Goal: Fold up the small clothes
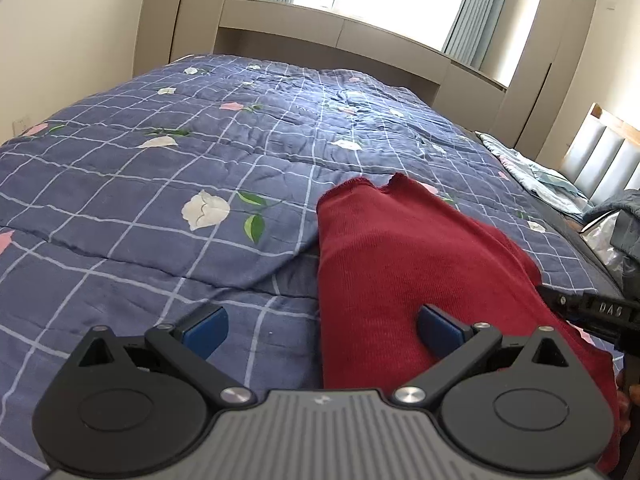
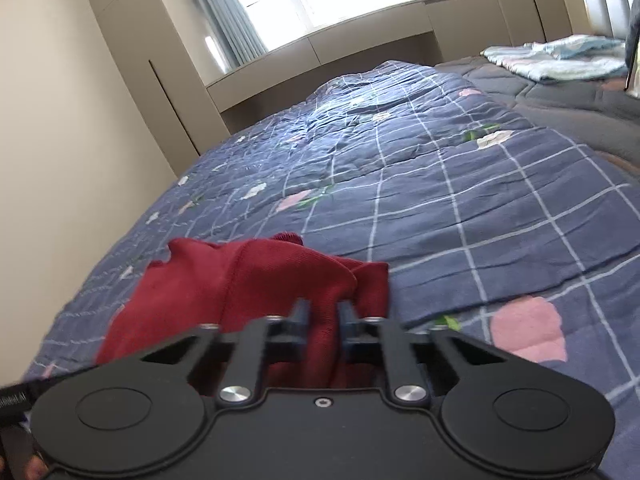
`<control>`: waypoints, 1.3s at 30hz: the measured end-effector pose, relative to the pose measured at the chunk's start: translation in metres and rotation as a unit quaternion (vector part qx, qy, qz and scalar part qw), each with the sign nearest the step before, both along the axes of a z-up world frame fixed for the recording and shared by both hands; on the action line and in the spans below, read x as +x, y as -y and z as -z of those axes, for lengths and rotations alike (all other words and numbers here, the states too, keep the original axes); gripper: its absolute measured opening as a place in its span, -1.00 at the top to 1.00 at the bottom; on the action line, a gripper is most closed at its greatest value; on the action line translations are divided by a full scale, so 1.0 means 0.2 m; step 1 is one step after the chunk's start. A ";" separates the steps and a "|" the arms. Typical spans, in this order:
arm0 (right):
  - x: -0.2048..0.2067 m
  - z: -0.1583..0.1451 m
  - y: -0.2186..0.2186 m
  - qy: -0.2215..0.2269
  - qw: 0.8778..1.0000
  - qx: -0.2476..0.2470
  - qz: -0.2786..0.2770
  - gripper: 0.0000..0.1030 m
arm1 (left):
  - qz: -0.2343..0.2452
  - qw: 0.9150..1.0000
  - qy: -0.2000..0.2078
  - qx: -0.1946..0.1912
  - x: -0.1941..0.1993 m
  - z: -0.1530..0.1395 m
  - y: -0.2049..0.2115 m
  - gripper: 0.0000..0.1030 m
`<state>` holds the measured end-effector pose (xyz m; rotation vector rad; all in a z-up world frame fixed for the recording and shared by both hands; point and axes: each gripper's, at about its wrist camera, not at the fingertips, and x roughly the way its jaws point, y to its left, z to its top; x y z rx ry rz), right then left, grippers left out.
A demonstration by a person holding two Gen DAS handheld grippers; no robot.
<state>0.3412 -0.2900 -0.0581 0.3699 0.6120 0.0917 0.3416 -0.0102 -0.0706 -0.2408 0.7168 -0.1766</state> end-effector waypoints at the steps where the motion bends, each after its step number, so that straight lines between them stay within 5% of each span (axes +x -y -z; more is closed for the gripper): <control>1: -0.01 -0.01 0.00 0.009 1.000 -0.006 0.005 0.90 | 0.000 1.000 -0.001 -0.002 0.00 0.00 0.00 -0.99; 6: -0.09 -0.08 0.00 0.046 0.998 -0.028 0.029 0.92 | 0.007 1.000 -0.005 0.004 0.01 -0.03 0.01 -0.99; 12: -0.06 0.00 -0.01 0.020 0.999 -0.044 0.024 0.89 | 0.024 0.999 0.004 0.028 0.04 -0.08 0.07 -0.99; 17: -0.06 -0.05 -0.01 0.030 0.996 -0.072 0.043 0.20 | 0.029 0.999 0.004 0.038 0.08 -0.10 0.10 -0.99; 19: -0.05 -0.09 -0.02 0.046 0.994 -0.085 0.043 -0.48 | 0.031 0.999 0.006 0.042 0.10 -0.11 0.11 -0.99; 23: -0.01 -0.18 -0.09 0.076 0.990 -0.117 0.014 -0.98 | 0.026 0.998 0.008 0.059 0.16 -0.12 0.13 -0.99; 31: 0.14 -0.05 -0.24 0.015 0.986 -0.161 -0.037 -0.99 | 0.006 0.998 -0.018 0.068 0.22 -0.05 0.15 -0.99; 36: 0.12 0.09 -0.10 -0.004 0.998 -0.052 -0.022 -0.99 | -0.005 0.999 -0.026 0.023 0.20 0.03 0.11 -1.00; 39: 0.11 0.09 -0.09 -0.005 0.999 -0.040 -0.019 -0.99 | -0.014 0.999 -0.033 -0.019 0.20 0.09 0.06 -1.00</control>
